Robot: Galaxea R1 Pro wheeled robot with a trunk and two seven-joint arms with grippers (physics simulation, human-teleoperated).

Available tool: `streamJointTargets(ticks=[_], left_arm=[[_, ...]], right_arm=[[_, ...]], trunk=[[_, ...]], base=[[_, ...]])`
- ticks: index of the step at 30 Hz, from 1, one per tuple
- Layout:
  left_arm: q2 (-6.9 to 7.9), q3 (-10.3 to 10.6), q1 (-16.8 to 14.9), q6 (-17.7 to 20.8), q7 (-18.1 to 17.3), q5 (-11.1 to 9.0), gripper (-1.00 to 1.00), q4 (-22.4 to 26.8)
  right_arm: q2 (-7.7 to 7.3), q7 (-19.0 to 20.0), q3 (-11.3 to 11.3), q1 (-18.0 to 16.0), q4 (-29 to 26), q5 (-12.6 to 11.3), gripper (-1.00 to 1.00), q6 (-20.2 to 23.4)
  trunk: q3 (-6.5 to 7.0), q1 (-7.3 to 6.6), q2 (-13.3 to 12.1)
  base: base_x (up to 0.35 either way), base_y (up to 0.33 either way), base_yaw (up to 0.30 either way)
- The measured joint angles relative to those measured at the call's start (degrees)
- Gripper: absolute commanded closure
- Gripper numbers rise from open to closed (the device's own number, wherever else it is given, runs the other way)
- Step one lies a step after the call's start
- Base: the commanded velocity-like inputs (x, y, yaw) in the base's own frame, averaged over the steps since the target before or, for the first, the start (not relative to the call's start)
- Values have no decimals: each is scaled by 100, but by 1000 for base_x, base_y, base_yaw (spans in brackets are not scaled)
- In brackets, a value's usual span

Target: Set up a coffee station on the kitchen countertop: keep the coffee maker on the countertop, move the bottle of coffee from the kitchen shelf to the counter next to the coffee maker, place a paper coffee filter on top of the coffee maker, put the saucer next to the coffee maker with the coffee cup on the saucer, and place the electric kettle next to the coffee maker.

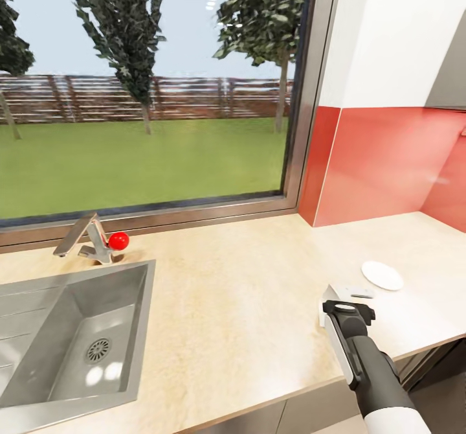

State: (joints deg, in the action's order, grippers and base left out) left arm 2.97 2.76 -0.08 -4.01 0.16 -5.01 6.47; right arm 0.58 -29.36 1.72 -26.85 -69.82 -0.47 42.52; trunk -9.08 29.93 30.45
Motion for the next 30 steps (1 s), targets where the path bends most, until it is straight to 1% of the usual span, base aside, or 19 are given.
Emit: streamJointTargets(ticks=[30], left_arm=[[0, 0, 0, 0, -5, -8, -100, 0]], right_arm=[[-6, 8, -9, 0, 0, -1, -100, 0]], trunk=[[0, 0, 0]], base=[[0, -9, 0]])
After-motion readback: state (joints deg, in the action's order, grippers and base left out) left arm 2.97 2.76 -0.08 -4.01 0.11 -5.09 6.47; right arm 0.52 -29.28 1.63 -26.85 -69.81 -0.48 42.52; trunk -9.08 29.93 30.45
